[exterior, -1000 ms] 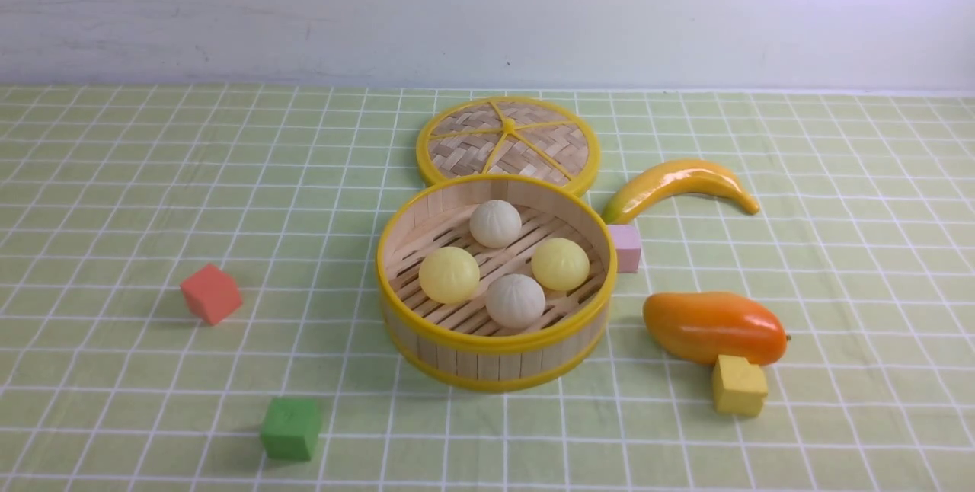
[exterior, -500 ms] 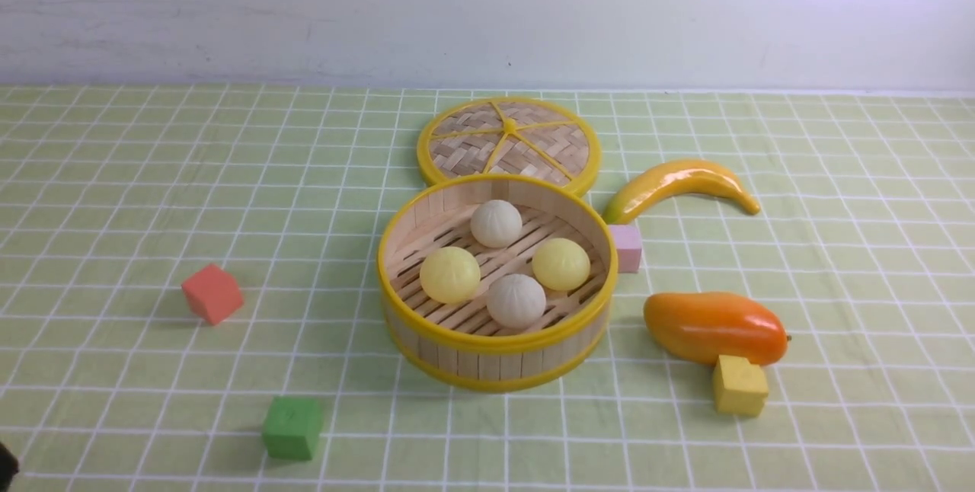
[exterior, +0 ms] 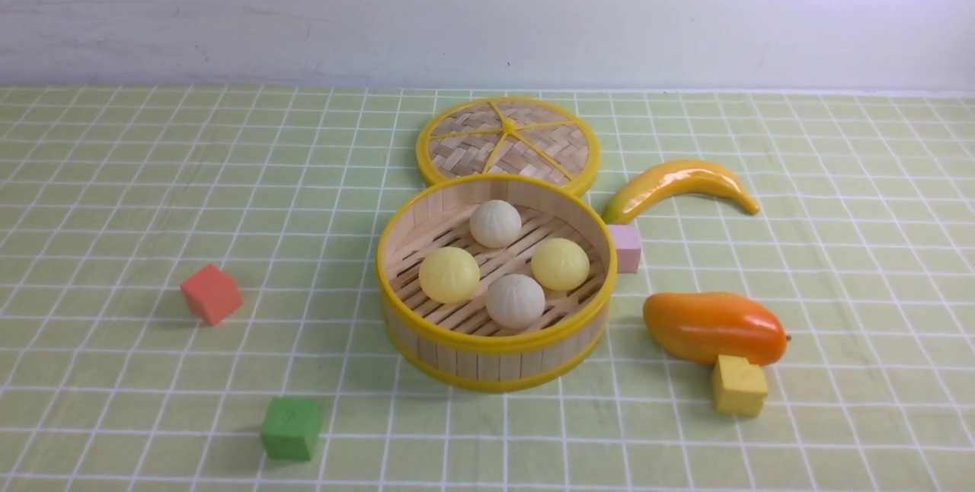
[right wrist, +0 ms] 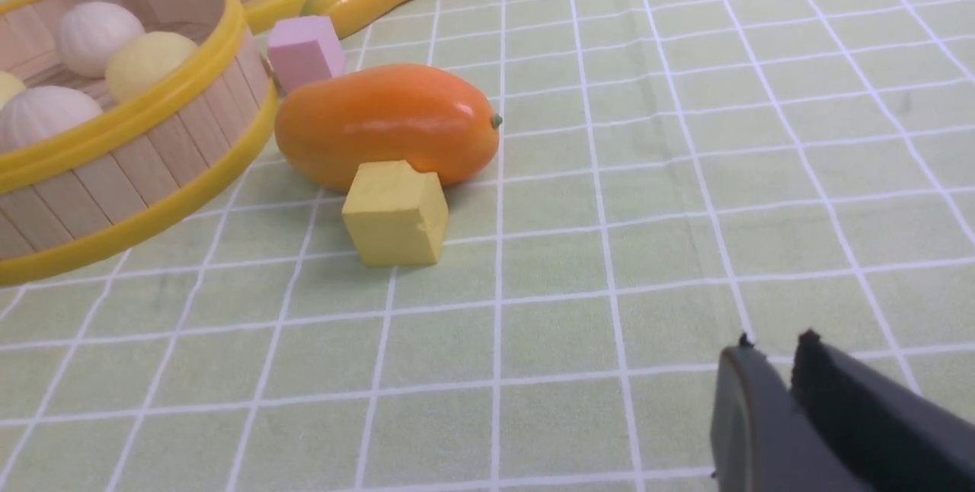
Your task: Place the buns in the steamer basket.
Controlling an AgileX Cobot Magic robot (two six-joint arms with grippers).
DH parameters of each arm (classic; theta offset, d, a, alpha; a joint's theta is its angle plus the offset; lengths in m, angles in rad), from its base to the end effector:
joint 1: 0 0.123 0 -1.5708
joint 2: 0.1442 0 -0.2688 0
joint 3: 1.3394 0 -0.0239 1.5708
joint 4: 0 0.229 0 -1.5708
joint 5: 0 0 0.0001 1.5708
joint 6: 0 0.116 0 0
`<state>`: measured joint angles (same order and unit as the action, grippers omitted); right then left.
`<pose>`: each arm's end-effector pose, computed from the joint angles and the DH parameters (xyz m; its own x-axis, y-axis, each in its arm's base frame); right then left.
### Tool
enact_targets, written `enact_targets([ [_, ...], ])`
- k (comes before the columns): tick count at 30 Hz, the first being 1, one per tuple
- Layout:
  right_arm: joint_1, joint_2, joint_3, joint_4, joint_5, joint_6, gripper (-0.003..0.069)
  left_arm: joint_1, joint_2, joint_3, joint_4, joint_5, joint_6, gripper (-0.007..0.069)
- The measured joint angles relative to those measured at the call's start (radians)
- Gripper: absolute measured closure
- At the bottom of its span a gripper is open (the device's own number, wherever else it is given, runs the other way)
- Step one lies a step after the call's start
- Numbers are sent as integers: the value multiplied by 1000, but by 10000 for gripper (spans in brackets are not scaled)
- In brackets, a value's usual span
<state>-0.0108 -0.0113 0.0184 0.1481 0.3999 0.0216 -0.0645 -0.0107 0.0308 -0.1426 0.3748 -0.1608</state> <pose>0.0700 0.0059 0.1647 -0.3137 0.1606 -0.9359 0.0057 0.9859 0.1673 0.0704 -0.0106 0.1632 -0.3191 -0.2690 -0.9087 0.0225 0.9564 -0.2911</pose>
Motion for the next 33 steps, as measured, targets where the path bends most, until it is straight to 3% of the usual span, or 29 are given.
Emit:
enact_targets([
  [33, 0, 0, 0, 0, 0, 1, 535, 0, 0, 0, -2, 1, -1, 638],
])
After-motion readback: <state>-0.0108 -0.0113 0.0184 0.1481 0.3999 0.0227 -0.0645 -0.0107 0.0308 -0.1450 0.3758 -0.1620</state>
